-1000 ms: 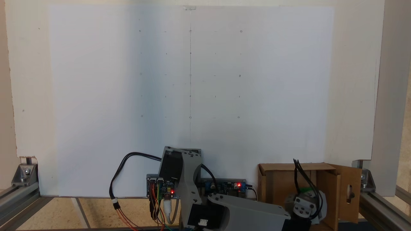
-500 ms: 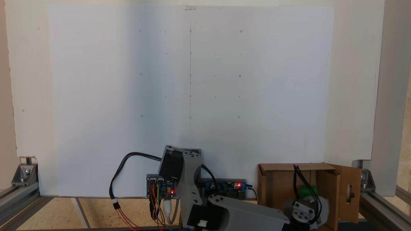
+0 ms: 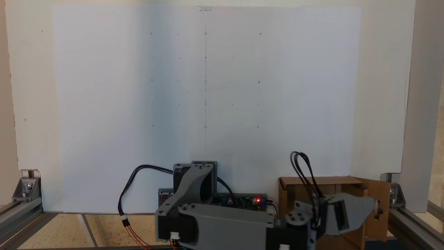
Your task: Grasp a green dice and put it in the bin.
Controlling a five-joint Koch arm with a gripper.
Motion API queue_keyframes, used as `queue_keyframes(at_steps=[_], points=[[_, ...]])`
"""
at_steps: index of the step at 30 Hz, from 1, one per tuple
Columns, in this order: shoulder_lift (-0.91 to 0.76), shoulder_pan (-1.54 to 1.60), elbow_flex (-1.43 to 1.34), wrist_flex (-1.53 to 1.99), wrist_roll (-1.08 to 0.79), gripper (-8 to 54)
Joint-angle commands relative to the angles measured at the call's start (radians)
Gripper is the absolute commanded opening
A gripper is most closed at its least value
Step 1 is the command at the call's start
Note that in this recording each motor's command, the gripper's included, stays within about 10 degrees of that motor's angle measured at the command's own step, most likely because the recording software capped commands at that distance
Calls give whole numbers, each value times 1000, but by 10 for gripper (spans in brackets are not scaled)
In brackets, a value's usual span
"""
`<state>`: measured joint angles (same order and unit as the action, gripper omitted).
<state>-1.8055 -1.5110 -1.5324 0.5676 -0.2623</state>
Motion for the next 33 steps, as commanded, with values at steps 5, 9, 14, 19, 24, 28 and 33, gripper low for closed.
queue_keyframes(at_steps=[5, 9, 14, 19, 24, 28, 33], points=[[-173, 412, 69, 94, 219, 441], [-215, 701, 63, 92, 268, 440], [-235, 1063, 40, 66, 285, 440], [-348, 1419, -179, -138, 285, 439], [-440, 1664, -471, -356, 282, 432], [-474, 1651, -644, -532, 276, 431], [-558, 1606, -778, -748, 275, 432]])
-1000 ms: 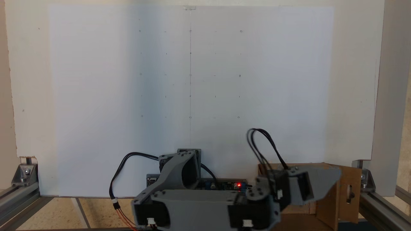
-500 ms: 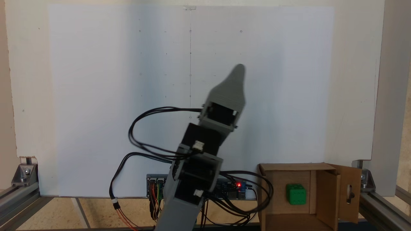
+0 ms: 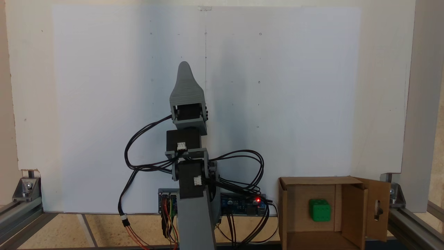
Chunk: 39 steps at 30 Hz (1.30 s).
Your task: Grasp a green dice and put it in the bin.
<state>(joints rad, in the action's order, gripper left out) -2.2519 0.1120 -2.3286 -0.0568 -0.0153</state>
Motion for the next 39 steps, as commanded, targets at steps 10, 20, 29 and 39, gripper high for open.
queue_keyframes(at_steps=[10, 20, 29, 39], points=[[-121, -146, -144, -547, -20, 431], [-121, -104, -354, -957, -80, 430], [-121, -106, -465, -1308, -80, 430], [-121, -106, -667, -1471, -83, 431]])
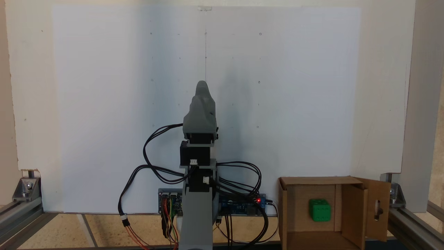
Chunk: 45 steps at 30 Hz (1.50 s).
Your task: Grasp a green dice and put it in the bin.
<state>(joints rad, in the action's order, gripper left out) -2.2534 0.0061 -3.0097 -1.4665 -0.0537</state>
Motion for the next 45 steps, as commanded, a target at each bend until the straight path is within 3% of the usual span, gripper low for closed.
queue_keyframes(at_steps=[1, 8, 45], points=[[-120, 0, -11, -61, -44, 431], [-118, 0, -120, -89, -44, 432], [-115, 3, -118, -81, -43, 448]])
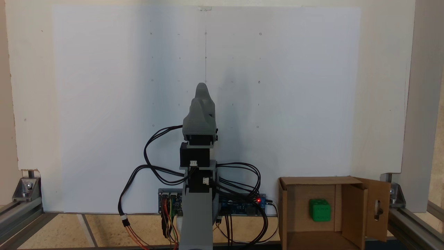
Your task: Grasp a green dice and put it in the bin.
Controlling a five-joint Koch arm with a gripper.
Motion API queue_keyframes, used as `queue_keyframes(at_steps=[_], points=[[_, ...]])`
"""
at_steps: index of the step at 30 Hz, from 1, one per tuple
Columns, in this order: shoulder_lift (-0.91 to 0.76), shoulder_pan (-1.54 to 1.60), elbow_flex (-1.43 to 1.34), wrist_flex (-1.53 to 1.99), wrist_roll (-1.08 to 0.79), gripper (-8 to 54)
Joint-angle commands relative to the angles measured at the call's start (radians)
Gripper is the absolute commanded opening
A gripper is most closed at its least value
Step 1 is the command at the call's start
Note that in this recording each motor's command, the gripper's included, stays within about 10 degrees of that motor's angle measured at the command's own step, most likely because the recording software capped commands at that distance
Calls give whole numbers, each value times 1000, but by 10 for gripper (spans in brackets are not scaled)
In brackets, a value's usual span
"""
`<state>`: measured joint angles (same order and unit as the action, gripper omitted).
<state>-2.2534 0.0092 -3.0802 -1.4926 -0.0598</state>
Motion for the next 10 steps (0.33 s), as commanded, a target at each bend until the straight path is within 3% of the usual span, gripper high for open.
queue_keyframes(at_steps=[1, 10], points=[[-115, 0, -48, -55, -37, 448], [-115, -3, -48, -54, -38, 448]])
